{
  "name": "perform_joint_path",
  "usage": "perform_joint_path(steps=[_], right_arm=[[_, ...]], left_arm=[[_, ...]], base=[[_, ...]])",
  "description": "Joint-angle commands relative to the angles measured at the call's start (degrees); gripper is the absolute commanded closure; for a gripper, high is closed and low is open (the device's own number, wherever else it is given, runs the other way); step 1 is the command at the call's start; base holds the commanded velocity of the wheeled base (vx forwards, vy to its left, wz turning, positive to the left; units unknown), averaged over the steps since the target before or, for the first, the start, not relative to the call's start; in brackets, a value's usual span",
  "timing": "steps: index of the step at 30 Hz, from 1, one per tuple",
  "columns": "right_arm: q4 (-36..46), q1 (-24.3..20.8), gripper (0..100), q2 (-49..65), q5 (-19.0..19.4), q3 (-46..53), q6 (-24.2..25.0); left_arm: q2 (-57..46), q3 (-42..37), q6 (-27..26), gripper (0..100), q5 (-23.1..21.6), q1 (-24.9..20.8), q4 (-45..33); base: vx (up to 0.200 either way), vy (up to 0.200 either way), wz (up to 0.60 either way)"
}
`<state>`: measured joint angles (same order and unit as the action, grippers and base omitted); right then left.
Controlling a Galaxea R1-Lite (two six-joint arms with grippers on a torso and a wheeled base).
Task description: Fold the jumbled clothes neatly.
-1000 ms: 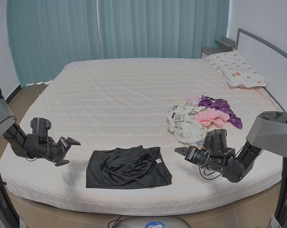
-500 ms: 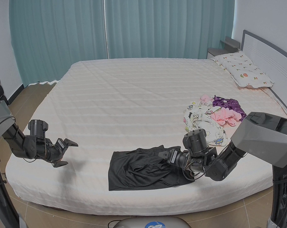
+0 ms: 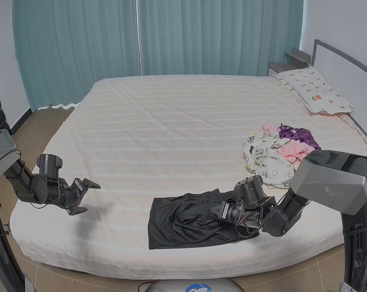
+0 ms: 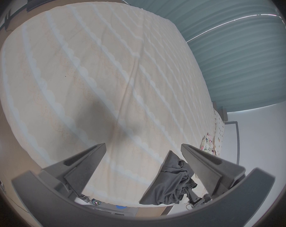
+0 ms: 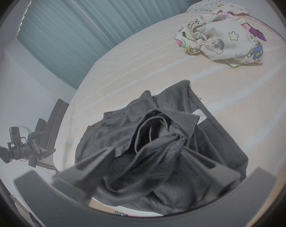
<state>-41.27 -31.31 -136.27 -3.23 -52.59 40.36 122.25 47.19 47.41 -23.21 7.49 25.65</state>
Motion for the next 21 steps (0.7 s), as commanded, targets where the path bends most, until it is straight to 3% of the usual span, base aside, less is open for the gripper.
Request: perform_joint_path(steps=[1, 18, 19, 21], right_arm=[[0.0, 0.8, 100, 2.1, 0.0, 3.0, -0.2], [-0.5, 5.1, 100, 5.1, 0.7, 9.9, -2.6], [-0.5, 5.1, 0, 5.1, 0.7, 9.9, -2.6], [-0.5, 4.8, 0, 4.8, 0.6, 9.8, -2.6]], left_arm=[[0.2, 0.0, 0.0, 0, 0.0, 0.0, 0.0], [0.5, 0.0, -0.2, 0, 0.1, -0.1, 0.1], [0.5, 0.0, -0.2, 0, 0.1, 0.0, 0.0], [0.5, 0.0, -0.2, 0, 0.0, 0.0, 0.1]], base=[[0.0, 0.0, 0.0], [0.0, 0.0, 0.0], [0.0, 0.0, 0.0], [0.0, 0.0, 0.0]])
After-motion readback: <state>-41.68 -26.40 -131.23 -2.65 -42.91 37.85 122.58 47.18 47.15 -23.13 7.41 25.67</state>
